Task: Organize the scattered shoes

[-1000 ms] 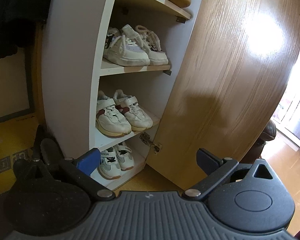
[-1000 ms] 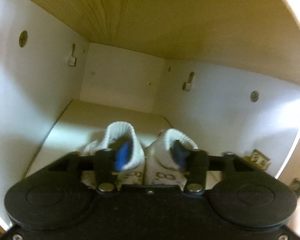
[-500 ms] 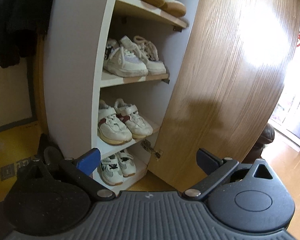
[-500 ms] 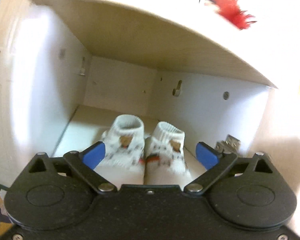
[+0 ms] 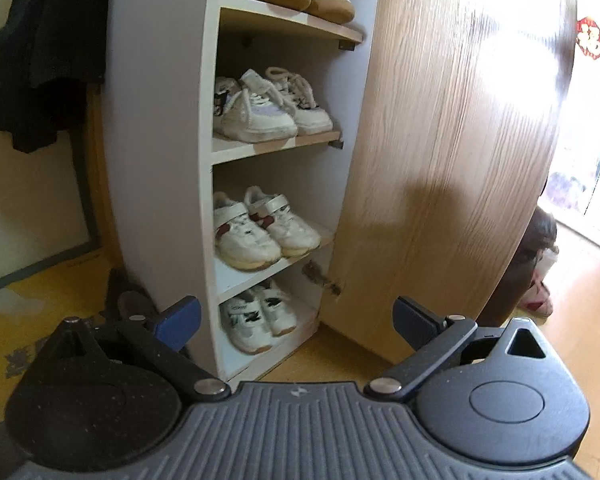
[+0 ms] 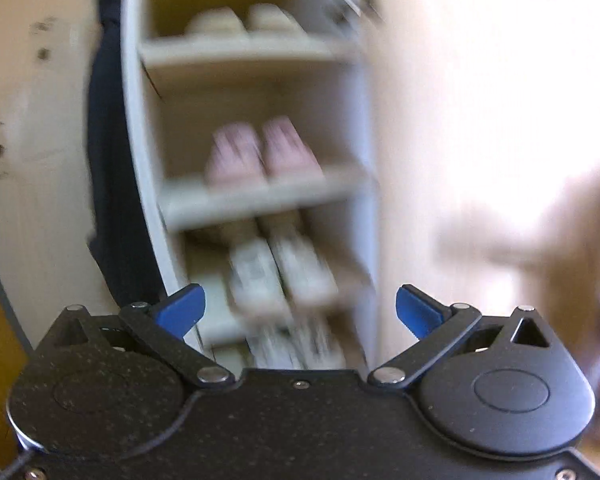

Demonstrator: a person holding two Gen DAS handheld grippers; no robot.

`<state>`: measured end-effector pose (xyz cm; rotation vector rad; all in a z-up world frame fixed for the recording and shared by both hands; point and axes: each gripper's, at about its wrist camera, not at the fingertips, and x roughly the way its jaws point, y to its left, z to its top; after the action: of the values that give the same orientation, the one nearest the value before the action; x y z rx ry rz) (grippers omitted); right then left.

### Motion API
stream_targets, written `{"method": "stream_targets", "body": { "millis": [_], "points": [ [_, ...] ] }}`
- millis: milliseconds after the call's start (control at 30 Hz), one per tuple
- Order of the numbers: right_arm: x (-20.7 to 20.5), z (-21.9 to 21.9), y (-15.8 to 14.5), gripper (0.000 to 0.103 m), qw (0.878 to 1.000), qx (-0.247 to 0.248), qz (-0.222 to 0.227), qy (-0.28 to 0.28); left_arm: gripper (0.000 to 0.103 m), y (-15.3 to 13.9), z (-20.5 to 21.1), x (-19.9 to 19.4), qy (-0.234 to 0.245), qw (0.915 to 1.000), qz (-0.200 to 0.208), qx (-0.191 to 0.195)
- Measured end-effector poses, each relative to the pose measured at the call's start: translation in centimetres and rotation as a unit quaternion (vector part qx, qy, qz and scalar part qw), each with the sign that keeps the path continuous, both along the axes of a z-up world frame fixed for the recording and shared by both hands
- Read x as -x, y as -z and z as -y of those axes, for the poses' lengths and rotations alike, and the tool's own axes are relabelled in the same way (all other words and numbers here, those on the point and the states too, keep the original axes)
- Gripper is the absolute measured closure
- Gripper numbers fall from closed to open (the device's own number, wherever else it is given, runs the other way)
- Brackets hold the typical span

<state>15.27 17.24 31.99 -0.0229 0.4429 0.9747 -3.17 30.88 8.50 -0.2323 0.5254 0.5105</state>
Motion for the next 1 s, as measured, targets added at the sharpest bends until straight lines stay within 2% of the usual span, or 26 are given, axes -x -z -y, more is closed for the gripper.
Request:
{"method": "stream_targets", "body": {
  "millis": [100, 167, 267, 400, 500, 567, 633, 733, 900, 1000],
  "points": [
    [1.4, 3.6, 7.3, 0.0, 0.998, 0.018, -0.036, 0.041, 0.0, 0.1, 0.8, 1.1, -0.007, 0.9995, -0.016, -0.028],
    [2.3, 5.2, 10.7, 0.0, 0.994, 0.037, -0.07, 0.072, 0.0, 0.1, 1.6, 2.3, -0.025, 0.9986, -0.026, -0.039],
    [3.8, 6.8, 14.9, 0.0, 0.986, 0.077, -0.117, 0.095, 0.0, 0.2, 2.9, 4.0, -0.056, 0.9974, -0.032, -0.032],
    [6.2, 8.6, 20.2, 0.0, 0.976, 0.119, -0.149, 0.102, 0.0, 0.4, 5.6, 5.9, -0.072, 0.9961, -0.047, -0.022],
    [7.8, 9.8, 23.7, 0.0, 0.969, 0.149, -0.17, 0.102, 0.0, 0.3, 8.5, 6.8, -0.066, 0.9925, -0.072, -0.073],
    [8.3, 10.6, 24.5, 0.0, 0.965, 0.157, -0.184, 0.103, 0.0, 0.1, 10.5, 7.3, -0.07, 0.9868, -0.088, -0.117],
    [9.2, 11.6, 24.2, 0.0, 0.968, 0.152, -0.172, 0.106, 0.0, -0.2, 11.8, 7.9, -0.068, 0.9841, -0.093, -0.135],
    [10.4, 12.6, 23.6, 0.0, 0.972, 0.149, -0.145, 0.109, 0.0, -0.3, 12.7, 8.3, -0.059, 0.9858, -0.094, -0.126],
    [11.4, 13.9, 23.7, 0.0, 0.972, 0.148, -0.148, 0.11, 0.0, -0.1, 13.8, 8.5, -0.048, 0.9864, -0.103, -0.119],
    [12.8, 14.2, 23.4, 0.0, 0.975, 0.153, -0.125, 0.105, 0.0, -0.1, 14.3, 8.8, -0.047, 0.9873, -0.101, -0.113]
  ]
}}
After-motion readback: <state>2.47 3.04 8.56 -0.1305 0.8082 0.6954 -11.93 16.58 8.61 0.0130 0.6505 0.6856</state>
